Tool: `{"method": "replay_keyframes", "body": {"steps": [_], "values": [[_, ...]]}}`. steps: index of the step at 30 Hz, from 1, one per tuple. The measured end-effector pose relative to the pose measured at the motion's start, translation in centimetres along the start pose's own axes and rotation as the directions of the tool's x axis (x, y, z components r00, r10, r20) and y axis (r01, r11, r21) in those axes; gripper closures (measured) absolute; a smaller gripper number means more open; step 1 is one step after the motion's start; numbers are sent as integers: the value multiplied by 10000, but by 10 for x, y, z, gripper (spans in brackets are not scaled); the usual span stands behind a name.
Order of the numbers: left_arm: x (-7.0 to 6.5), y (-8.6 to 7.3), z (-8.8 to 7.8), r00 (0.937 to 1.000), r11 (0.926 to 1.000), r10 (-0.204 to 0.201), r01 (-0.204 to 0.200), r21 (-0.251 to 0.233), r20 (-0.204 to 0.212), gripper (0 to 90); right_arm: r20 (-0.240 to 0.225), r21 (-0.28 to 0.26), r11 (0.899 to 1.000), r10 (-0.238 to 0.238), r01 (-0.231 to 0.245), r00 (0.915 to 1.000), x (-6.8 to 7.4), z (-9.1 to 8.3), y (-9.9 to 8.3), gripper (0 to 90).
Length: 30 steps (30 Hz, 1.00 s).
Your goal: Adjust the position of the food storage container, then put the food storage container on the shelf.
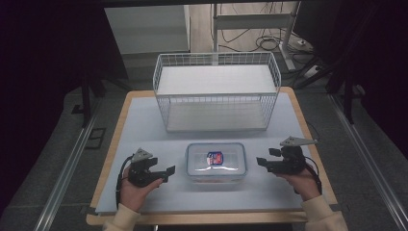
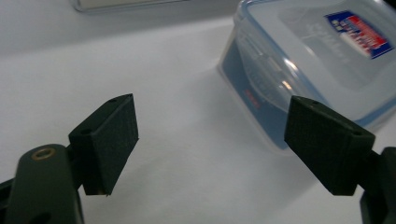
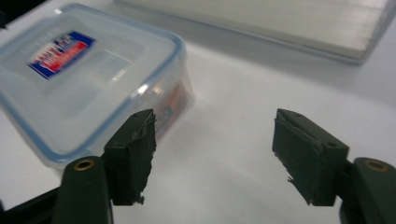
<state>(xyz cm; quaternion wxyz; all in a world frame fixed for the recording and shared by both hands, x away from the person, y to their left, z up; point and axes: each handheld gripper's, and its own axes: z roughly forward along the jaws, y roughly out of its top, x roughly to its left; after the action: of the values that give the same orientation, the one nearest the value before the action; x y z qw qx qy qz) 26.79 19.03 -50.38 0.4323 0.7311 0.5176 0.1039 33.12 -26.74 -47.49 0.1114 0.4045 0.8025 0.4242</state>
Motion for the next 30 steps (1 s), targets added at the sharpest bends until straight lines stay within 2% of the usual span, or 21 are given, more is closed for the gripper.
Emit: {"method": "replay_keyframes", "body": {"steps": [6,8,10,14,18,25,27,30], "values": [[0,4,4,9976,9990,-424,415,178,548,174,-282,-67,10000,63,-65,9996,3,2,1,260],[-1,6,6,9966,9986,-478,462,258,678,174,-418,39,9997,222,-220,9989,3,2,2,259],[-3,8,7,9957,9982,-522,498,323,764,173,-414,112,9998,186,-181,9990,3,1,2,253],[-5,11,10,9892,9959,-841,796,422,1203,167,-541,213,9991,364,-353,9979,3,2,4,239],[-7,13,11,9866,9954,-900,844,461,1360,165,-550,78,9992,391,-387,9977,4,1,7,240],[-4,16,24,9674,9871,-1523,1388,792,2023,140,-549,-66,9988,478,-482,9973,4,1,9,244],[-3,17,29,9649,9849,-1625,1462,923,2062,135,-494,-80,9988,480,-485,9976,4,1,8,246],[-3,18,33,9557,9811,-1851,1664,985,2288,134,-472,-81,9991,405,-409,9981,6,1,8,247]]}}
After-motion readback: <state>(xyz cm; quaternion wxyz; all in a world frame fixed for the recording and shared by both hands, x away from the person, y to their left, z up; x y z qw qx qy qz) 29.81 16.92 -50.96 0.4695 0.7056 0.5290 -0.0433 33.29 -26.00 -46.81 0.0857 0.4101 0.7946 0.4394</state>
